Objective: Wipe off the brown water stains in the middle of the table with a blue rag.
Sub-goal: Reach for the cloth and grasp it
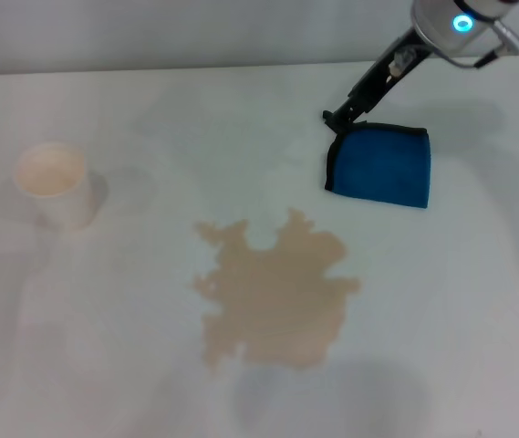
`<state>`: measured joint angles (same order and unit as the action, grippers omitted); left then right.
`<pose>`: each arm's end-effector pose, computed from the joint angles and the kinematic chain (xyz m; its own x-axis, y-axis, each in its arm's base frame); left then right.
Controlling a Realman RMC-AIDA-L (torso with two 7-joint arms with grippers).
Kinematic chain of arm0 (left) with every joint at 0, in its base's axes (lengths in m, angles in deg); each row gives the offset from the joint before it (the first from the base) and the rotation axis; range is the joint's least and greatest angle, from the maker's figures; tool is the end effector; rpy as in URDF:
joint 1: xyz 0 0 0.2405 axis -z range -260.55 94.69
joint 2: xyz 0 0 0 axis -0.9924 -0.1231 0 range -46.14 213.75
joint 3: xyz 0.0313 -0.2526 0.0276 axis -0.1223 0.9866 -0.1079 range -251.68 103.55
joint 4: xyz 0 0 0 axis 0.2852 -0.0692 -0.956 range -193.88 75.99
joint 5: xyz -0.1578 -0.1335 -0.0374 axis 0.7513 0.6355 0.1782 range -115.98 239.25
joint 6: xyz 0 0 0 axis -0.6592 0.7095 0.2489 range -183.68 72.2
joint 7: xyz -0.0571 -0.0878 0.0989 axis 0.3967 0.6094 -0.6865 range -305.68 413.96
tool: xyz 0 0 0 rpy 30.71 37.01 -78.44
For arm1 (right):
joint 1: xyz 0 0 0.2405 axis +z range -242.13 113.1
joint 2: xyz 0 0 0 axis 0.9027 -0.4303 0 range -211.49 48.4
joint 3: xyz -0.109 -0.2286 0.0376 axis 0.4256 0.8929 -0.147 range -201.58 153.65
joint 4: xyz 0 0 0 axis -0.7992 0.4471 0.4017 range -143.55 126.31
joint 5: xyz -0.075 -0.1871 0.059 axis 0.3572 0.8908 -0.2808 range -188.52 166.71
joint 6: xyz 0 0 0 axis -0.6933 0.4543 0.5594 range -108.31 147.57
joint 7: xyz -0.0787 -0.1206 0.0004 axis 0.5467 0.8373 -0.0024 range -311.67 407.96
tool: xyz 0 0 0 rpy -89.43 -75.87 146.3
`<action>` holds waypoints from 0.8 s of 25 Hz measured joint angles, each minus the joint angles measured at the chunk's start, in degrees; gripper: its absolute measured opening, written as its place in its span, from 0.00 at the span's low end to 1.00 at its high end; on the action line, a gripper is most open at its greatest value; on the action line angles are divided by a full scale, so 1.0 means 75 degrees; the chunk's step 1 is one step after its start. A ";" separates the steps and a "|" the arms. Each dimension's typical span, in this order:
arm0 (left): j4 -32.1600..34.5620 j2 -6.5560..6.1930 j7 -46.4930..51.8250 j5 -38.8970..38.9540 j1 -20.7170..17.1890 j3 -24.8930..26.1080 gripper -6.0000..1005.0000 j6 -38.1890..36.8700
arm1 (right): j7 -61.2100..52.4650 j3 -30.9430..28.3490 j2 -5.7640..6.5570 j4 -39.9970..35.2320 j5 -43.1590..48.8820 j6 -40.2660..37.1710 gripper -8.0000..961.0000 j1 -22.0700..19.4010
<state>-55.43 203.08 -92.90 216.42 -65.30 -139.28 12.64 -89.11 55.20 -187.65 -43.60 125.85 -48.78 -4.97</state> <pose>-0.3827 0.2772 -0.0045 0.5117 0.1196 0.8508 0.8588 -0.0984 -0.5027 0.1712 0.4626 0.0205 0.7710 -0.6128 0.1732 -0.4726 -0.7329 -0.4894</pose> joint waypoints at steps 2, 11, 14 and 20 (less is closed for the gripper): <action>0.0000 0.0000 0.0000 0.0000 0.0010 -0.0005 0.88 0.0000 | -0.0025 -0.0367 -0.0220 -0.0002 0.0978 -0.0237 0.80 0.0313; -0.0014 0.0012 0.0000 -0.0024 0.0031 -0.0049 0.88 0.0005 | -0.0256 -0.0916 -0.1143 0.0171 0.3408 0.0249 0.79 0.0573; -0.0019 0.0012 0.0000 -0.0045 0.0039 -0.0057 0.88 0.0005 | -0.0323 -0.1070 -0.1193 0.0544 0.3473 0.0650 0.78 0.0530; -0.0002 0.0011 0.0000 -0.0058 0.0074 -0.0059 0.88 -0.0016 | -0.0355 -0.1635 -0.1187 0.1102 0.3450 0.1272 0.78 0.0283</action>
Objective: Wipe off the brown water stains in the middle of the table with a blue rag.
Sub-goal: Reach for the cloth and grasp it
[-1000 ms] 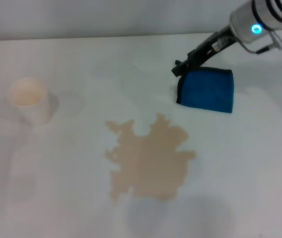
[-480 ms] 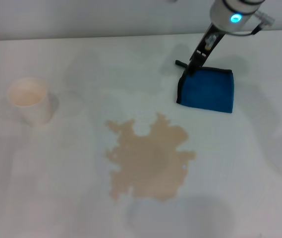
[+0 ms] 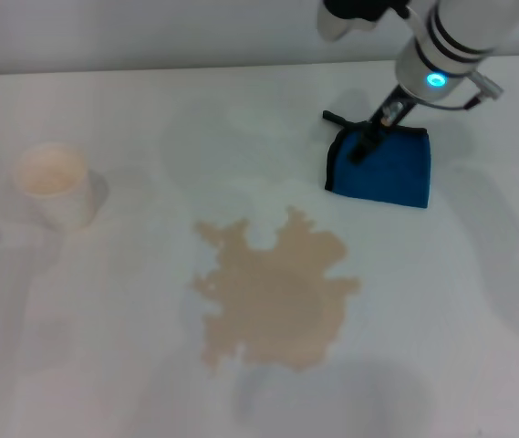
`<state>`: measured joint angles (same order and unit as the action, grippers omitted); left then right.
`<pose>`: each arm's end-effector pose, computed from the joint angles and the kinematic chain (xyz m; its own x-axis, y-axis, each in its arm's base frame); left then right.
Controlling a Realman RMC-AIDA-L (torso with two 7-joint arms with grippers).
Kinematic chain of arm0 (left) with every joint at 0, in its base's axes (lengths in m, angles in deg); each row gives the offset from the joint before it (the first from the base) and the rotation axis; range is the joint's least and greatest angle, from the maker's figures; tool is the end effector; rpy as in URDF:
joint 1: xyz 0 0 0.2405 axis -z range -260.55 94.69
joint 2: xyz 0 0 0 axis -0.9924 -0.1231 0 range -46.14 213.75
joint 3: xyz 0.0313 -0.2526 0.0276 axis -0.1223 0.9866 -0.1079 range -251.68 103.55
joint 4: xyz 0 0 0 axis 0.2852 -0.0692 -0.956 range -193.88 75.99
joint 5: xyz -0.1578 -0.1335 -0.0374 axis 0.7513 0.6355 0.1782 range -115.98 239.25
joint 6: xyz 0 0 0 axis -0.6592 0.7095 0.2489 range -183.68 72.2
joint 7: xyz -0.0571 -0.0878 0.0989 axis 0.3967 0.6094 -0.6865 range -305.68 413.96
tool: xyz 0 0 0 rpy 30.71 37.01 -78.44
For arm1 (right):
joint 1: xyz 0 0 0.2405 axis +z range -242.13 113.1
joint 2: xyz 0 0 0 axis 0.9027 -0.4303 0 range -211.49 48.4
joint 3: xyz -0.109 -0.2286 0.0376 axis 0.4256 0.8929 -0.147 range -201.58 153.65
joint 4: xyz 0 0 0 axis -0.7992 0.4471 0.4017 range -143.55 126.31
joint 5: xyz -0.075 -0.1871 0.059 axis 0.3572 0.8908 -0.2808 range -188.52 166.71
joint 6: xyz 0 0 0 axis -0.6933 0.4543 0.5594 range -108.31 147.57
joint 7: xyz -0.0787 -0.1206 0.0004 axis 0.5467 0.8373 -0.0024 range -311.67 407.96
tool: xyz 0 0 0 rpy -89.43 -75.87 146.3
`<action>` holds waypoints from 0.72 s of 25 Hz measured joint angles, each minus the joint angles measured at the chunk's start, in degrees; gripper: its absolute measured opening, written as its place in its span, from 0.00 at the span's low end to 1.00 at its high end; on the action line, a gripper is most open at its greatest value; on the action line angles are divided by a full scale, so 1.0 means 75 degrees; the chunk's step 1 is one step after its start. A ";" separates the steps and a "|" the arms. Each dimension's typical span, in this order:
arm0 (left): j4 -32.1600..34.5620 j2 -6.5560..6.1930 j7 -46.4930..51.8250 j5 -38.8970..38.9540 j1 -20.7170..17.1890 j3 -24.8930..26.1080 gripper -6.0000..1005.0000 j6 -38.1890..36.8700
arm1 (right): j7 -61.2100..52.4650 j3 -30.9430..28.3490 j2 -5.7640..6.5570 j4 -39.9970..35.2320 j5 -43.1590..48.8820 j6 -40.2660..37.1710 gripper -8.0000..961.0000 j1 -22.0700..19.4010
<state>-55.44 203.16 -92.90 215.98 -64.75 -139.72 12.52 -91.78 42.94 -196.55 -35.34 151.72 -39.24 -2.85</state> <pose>-0.3790 0.2804 -0.0072 0.5165 0.1239 0.8472 0.8554 -0.1184 -0.5042 0.2060 0.4568 -0.0200 0.7087 -0.6530 0.2672 -0.3948 -0.6809 -0.6168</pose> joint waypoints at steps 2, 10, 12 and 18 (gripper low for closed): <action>0.0001 -0.0001 0.0000 -0.0002 0.0049 -0.0001 0.88 -0.0030 | 0.0000 -0.0160 0.0000 0.0023 -0.0015 0.0159 0.78 -0.0137; -0.0070 -0.0021 0.0000 -0.0001 0.0219 0.0000 0.88 -0.0068 | 0.0000 -0.0968 0.0005 0.0762 -0.0018 0.1133 0.77 -0.0332; -0.0085 -0.0022 0.0000 -0.0001 0.0245 0.0007 0.88 -0.0080 | -0.0001 -0.0988 0.0004 0.0902 -0.0021 0.1280 0.77 -0.0342; -0.0092 -0.0024 0.0000 -0.0001 0.0302 0.0034 0.88 -0.0178 | -0.0001 -0.0996 -0.0011 0.0962 -0.0078 0.1358 0.76 -0.0396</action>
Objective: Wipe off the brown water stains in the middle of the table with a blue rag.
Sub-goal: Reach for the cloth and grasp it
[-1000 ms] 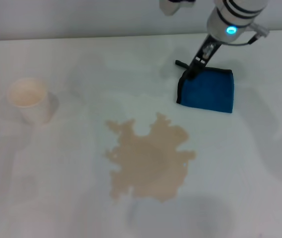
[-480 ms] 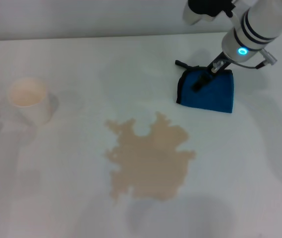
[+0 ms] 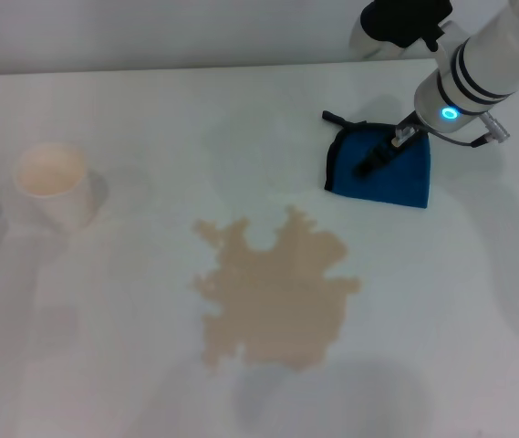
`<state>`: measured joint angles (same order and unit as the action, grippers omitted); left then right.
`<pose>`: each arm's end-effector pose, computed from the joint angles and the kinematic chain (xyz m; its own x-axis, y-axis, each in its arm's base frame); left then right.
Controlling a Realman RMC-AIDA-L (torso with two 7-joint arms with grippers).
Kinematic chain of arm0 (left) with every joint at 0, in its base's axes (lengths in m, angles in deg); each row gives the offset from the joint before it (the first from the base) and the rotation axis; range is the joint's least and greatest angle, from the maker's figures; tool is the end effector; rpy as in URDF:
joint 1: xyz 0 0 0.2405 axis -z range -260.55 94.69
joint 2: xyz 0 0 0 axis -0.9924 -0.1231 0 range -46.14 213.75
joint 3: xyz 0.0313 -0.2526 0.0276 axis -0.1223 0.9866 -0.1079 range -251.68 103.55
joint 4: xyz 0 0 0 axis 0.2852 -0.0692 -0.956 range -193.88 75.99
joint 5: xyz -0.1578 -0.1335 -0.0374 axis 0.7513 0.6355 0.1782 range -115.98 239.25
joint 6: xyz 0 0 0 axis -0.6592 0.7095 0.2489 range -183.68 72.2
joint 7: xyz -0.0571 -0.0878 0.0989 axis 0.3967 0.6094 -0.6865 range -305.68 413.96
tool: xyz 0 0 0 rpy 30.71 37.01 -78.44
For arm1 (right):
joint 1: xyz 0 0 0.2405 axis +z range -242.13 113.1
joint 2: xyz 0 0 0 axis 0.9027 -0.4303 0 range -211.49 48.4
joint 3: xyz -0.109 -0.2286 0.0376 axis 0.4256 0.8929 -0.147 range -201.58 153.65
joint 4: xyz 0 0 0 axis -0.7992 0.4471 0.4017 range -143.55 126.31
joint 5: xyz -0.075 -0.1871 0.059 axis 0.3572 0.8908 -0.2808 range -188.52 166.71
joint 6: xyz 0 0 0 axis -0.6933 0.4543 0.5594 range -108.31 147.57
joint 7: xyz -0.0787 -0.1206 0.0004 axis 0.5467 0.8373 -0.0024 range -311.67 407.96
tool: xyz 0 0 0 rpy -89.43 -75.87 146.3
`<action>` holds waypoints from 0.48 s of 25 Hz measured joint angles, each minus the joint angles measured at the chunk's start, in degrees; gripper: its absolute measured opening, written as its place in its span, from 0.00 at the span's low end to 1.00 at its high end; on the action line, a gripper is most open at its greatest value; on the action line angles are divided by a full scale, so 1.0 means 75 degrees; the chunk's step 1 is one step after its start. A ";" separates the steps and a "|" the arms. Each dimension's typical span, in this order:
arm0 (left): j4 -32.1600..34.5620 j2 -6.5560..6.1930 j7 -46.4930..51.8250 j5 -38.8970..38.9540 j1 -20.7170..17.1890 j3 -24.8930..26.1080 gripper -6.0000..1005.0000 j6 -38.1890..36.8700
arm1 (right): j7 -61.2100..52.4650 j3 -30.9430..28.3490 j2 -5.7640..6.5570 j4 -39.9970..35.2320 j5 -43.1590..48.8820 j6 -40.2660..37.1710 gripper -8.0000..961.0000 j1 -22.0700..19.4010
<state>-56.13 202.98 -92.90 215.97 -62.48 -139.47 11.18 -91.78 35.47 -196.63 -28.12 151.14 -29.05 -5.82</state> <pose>-0.3734 0.2931 -0.0086 0.5199 0.1306 0.8442 0.8531 -0.1309 -0.5051 0.2482 0.4488 -0.0282 0.6556 -0.7475 0.1066 -0.5245 -0.5524 -0.6479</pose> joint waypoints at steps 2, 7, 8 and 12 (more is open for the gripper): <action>-0.0001 0.0000 0.0000 0.0000 0.0003 -0.0005 0.88 -0.0005 | -0.0001 -0.0003 0.0009 0.0010 -0.0034 0.0003 0.76 -0.0023; -0.0001 0.0000 0.0000 0.0000 0.0003 -0.0001 0.88 -0.0006 | -0.0001 -0.0067 0.0061 0.0016 -0.0054 -0.0024 0.75 -0.0106; -0.0001 0.0000 0.0000 0.0000 0.0003 -0.0002 0.88 -0.0006 | -0.0002 -0.0159 0.0080 0.0020 -0.0054 -0.0067 0.75 -0.0122; -0.0001 0.0000 0.0000 0.0000 0.0003 -0.0011 0.88 -0.0006 | -0.0001 -0.0195 0.0085 0.0024 -0.0051 -0.0094 0.75 -0.0129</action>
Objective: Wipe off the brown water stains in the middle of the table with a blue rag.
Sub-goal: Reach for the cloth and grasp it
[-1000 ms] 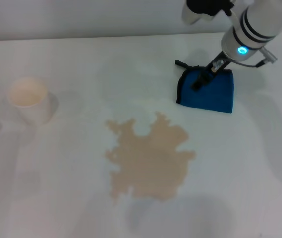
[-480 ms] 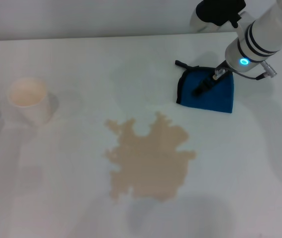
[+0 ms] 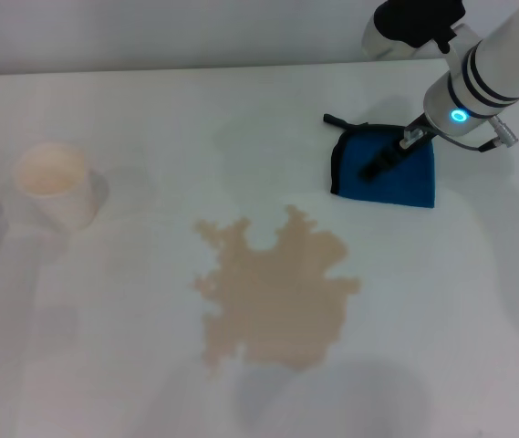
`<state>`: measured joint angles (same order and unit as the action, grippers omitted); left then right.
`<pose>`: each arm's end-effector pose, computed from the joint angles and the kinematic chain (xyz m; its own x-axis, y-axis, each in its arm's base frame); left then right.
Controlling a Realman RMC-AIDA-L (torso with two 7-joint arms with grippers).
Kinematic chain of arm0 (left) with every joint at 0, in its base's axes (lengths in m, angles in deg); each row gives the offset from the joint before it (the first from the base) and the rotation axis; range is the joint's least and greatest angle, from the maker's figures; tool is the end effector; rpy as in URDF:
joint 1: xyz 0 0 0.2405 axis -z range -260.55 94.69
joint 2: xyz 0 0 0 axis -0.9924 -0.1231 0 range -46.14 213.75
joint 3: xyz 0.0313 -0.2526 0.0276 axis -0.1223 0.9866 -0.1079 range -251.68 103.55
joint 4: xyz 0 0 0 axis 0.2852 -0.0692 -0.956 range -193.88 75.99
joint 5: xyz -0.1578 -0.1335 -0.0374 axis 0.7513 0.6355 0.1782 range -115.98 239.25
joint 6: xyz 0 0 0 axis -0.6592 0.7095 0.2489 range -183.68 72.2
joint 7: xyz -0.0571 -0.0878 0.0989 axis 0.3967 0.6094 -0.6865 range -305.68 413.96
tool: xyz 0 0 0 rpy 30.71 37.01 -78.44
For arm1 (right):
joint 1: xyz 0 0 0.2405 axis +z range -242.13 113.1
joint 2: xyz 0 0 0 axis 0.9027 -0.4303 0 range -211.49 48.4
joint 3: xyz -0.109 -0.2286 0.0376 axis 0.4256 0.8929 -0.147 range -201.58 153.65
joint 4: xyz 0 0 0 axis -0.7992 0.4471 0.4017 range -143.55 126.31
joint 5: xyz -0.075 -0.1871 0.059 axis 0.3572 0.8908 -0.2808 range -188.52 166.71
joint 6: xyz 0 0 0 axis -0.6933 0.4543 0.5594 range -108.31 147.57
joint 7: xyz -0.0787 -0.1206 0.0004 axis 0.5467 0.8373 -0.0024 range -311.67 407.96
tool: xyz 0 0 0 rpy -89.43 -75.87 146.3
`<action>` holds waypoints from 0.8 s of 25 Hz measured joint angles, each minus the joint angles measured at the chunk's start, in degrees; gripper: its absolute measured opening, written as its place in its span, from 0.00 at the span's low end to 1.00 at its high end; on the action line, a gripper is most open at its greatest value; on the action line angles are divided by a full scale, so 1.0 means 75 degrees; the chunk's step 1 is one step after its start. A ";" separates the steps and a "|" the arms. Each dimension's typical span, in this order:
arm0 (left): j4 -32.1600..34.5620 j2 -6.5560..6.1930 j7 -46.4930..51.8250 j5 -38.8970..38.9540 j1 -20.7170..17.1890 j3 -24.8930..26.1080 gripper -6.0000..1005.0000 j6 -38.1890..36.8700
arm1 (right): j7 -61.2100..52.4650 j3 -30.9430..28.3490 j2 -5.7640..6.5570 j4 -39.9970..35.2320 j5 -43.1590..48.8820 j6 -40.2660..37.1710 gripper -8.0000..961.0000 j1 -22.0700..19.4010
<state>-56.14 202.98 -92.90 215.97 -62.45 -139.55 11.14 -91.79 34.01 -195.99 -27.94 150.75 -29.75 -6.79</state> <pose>-0.3733 0.2933 -0.0088 0.5204 0.1317 0.8437 0.8527 -0.1321 -0.5054 0.2571 0.4454 -0.0235 0.6283 -0.7734 0.0844 -0.5589 -0.5242 -0.6425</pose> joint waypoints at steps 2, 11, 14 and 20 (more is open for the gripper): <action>0.0000 0.0000 0.0000 0.0000 0.0000 -0.0006 0.88 0.0000 | 0.0000 0.0004 0.0000 0.0002 0.0002 -0.0054 0.75 0.0009; 0.0005 0.0000 0.0001 0.0000 0.0000 -0.0016 0.88 0.0006 | 0.0003 0.0041 -0.0009 -0.0067 0.0045 -0.0370 0.64 0.0057; 0.0013 0.0000 0.0012 0.0000 0.0000 -0.0024 0.88 0.0028 | 0.0003 0.0049 -0.0009 -0.0066 0.0054 -0.0413 0.57 0.0063; 0.0023 0.0000 0.0025 0.0000 0.0000 -0.0024 0.88 0.0023 | 0.0003 0.0064 -0.0001 -0.0065 0.0070 -0.0433 0.48 0.0055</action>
<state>-55.96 202.99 -92.72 215.97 -62.45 -139.73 11.31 -91.77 34.49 -195.99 -28.43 151.28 -33.00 -6.38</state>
